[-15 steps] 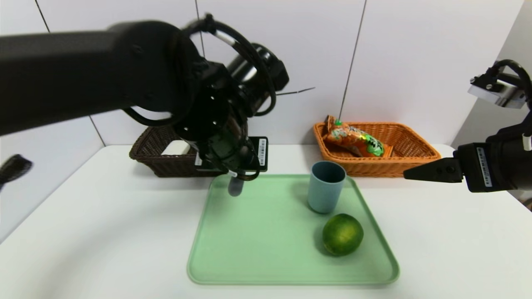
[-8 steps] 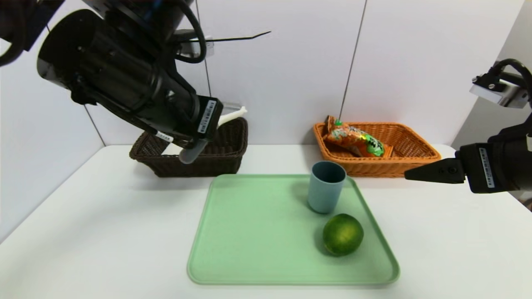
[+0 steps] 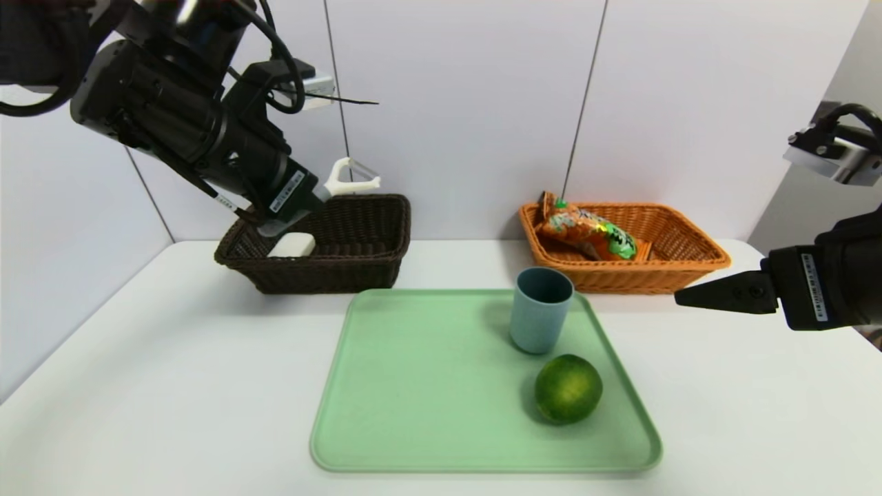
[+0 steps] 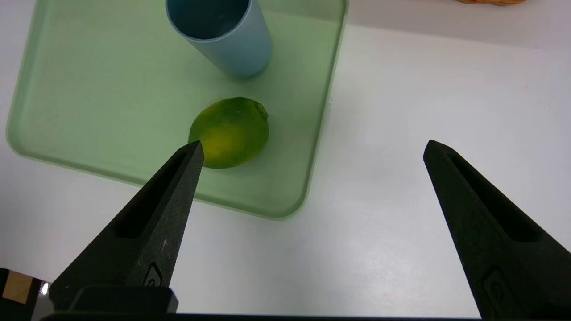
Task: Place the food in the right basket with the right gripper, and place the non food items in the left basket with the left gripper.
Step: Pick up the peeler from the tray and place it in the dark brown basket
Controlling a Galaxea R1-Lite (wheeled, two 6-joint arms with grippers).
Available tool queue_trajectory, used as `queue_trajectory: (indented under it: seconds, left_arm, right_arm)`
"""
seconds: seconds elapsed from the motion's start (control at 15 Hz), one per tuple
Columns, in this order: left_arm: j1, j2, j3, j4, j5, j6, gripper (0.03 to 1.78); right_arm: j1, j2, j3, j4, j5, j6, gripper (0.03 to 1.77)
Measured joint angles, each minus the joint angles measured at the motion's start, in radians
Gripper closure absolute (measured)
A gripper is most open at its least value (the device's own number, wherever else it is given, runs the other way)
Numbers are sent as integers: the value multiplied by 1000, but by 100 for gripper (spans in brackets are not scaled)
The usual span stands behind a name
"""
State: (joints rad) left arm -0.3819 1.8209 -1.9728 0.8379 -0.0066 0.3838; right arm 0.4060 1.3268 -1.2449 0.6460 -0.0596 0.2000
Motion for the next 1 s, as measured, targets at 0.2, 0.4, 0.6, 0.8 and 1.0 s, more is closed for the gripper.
queue_trajectory:
  seconds: [0.2, 0.4, 0.6, 0.8, 1.0]
  left_arm:
    - [54, 55, 3, -72, -27, 187, 155]
    - [71, 116, 5, -156, -25, 310, 155]
    - [84, 181, 5, -221, 48, 422, 155]
    - [93, 245, 5, -309, 94, 431, 155]
    - [96, 294, 5, -320, 96, 429, 155]
  right_arm:
    - [0, -12, 15, 0, -3, 0, 10]
    - [0, -24, 27, 0, -4, 0, 10]
    - [0, -30, 33, -1, -6, 1, 10]
    - [-1, -34, 36, 0, -4, 1, 10]
    - [-1, -36, 37, -1, -5, 5, 10]
